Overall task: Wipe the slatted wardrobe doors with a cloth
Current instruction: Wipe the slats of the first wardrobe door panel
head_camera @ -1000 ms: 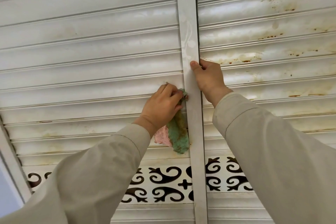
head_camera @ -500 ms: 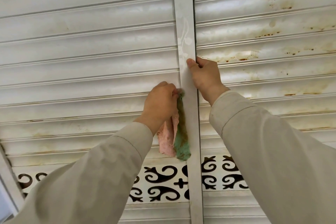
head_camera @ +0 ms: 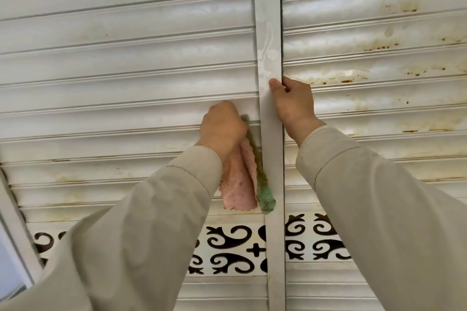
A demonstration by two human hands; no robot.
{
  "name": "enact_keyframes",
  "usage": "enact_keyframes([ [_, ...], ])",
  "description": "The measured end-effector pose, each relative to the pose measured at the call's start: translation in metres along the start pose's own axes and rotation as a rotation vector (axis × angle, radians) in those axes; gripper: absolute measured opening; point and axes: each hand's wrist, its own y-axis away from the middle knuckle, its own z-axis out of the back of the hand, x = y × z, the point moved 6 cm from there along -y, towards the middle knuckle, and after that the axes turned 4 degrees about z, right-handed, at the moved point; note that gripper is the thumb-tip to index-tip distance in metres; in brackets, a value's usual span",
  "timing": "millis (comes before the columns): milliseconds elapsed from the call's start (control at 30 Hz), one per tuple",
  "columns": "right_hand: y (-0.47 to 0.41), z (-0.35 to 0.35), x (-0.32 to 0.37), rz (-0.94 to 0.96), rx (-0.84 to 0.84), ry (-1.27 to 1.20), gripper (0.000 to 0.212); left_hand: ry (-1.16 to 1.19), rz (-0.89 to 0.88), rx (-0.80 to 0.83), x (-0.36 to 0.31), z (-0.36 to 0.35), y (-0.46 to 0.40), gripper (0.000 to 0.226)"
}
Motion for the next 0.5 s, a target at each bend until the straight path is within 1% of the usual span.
enact_keyframes([
  [133, 0.004, -0.001, 0.002, -0.014, 0.003, 0.011, 0.022, -0.051, 0.119, -0.052, 0.053, 0.028, -0.009, 0.020],
  [233, 0.006, -0.003, 0.002, -0.059, -0.008, -0.024, 0.025, -0.049, 0.176, -0.085, 0.077, 0.041, -0.012, 0.019],
  [333, 0.009, -0.004, 0.005, -0.094, -0.024, -0.019, 0.025, -0.032, 0.118, -0.058, 0.064, 0.035, -0.008, 0.020],
  [433, 0.012, -0.003, 0.008, -0.101, -0.019, 0.007, 0.033, 0.001, 0.024, -0.008, 0.043, 0.018, -0.002, 0.016],
  [500, 0.012, -0.003, 0.009, -0.113, -0.024, 0.011, 0.031, -0.008, -0.010, -0.018, 0.036, 0.012, -0.001, 0.015],
])
